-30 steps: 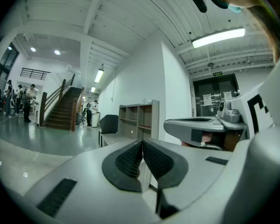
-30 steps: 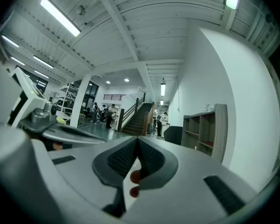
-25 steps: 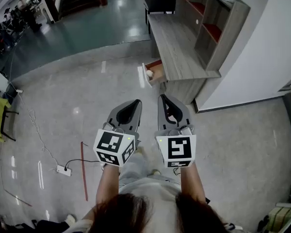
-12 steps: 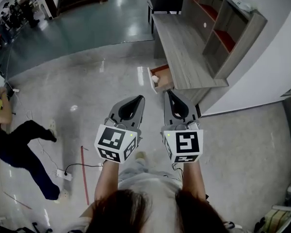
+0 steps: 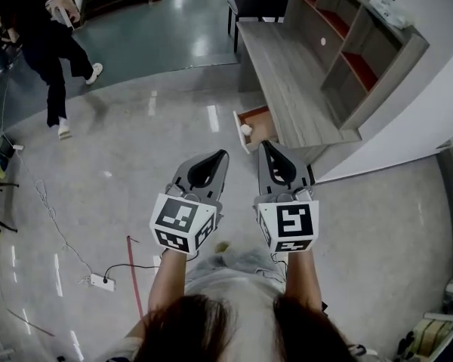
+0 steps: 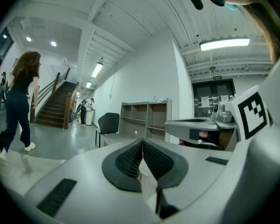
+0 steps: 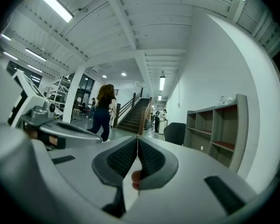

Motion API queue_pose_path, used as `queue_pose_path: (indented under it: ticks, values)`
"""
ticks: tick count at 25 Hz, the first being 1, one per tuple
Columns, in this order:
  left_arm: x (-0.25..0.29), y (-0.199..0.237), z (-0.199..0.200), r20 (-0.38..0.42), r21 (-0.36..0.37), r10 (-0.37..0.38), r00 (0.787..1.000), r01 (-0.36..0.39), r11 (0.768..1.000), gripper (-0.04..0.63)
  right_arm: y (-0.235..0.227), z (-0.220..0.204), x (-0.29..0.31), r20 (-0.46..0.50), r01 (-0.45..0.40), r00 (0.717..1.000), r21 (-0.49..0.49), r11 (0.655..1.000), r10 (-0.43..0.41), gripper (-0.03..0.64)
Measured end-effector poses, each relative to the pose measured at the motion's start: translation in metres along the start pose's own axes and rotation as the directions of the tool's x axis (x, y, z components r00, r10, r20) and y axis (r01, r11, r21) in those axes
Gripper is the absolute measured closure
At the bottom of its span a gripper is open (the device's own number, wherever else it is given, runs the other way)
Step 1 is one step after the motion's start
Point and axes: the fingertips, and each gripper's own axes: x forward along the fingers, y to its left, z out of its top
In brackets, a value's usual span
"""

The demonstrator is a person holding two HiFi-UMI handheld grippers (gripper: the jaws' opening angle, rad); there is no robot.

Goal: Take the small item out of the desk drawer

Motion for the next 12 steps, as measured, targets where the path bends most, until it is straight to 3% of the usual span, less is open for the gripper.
queue_pose_path:
  ticks: [12]
  values:
    - [0.057,0.054,-0.012,-0.031,-0.036,-0.005,0.999,0.004,0.999,0.58,-0.038,-0.028,0.063,-0.061,0.05,0.997,0.001,0.999,-0.05,0.588]
